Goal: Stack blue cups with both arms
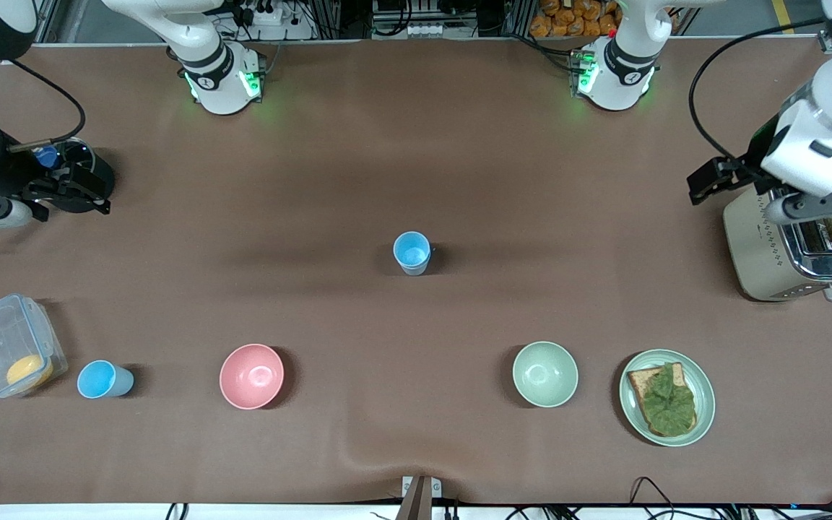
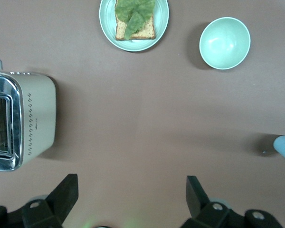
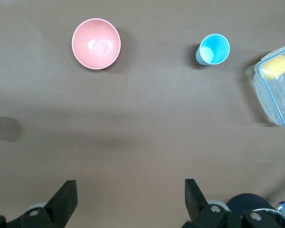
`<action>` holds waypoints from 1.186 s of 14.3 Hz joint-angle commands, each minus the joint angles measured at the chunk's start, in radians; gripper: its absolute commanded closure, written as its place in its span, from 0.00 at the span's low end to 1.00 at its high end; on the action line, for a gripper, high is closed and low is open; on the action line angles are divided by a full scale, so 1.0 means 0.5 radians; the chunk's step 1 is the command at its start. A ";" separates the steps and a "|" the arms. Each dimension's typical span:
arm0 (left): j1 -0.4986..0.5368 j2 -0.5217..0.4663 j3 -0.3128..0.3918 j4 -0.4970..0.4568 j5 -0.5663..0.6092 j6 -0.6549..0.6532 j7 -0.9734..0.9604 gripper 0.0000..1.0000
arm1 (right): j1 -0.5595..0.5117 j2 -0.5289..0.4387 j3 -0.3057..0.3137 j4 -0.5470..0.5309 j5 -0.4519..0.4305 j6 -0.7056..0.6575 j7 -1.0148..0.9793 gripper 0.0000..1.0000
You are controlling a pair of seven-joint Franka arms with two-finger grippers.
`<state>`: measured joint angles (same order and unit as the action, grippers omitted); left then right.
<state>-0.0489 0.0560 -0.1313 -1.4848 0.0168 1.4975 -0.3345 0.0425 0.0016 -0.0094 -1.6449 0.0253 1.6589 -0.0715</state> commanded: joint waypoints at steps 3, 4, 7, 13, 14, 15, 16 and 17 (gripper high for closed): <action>-0.010 -0.084 0.109 -0.052 -0.058 -0.019 0.306 0.00 | -0.011 -0.019 0.013 0.004 -0.002 -0.014 0.011 0.00; -0.010 -0.084 0.146 -0.049 -0.061 -0.022 0.350 0.00 | -0.008 -0.019 0.013 0.004 -0.002 -0.014 0.011 0.00; -0.007 -0.081 0.308 -0.055 -0.165 -0.031 0.521 0.00 | -0.008 -0.019 0.013 0.004 -0.002 -0.014 0.011 0.00; 0.000 -0.051 0.312 -0.046 -0.156 -0.087 0.605 0.00 | -0.008 -0.019 0.013 0.004 -0.002 -0.017 0.011 0.00; -0.007 -0.035 0.306 -0.043 -0.147 -0.087 0.586 0.00 | -0.008 -0.019 0.013 0.004 -0.002 -0.017 0.011 0.00; -0.007 -0.035 0.299 -0.040 -0.147 -0.087 0.580 0.00 | -0.008 -0.019 0.013 0.004 -0.002 -0.020 0.011 0.00; -0.007 -0.035 0.296 -0.040 -0.150 -0.087 0.577 0.00 | -0.008 -0.019 0.013 0.004 -0.002 -0.020 0.011 0.00; -0.010 -0.032 0.293 -0.040 -0.147 -0.087 0.574 0.00 | -0.008 -0.019 0.013 0.004 -0.002 -0.020 0.011 0.00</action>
<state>-0.0524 0.0432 0.0181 -1.5046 -0.0440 1.4651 -0.0470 0.0427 0.0016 -0.0087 -1.6448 0.0253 1.6583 -0.0715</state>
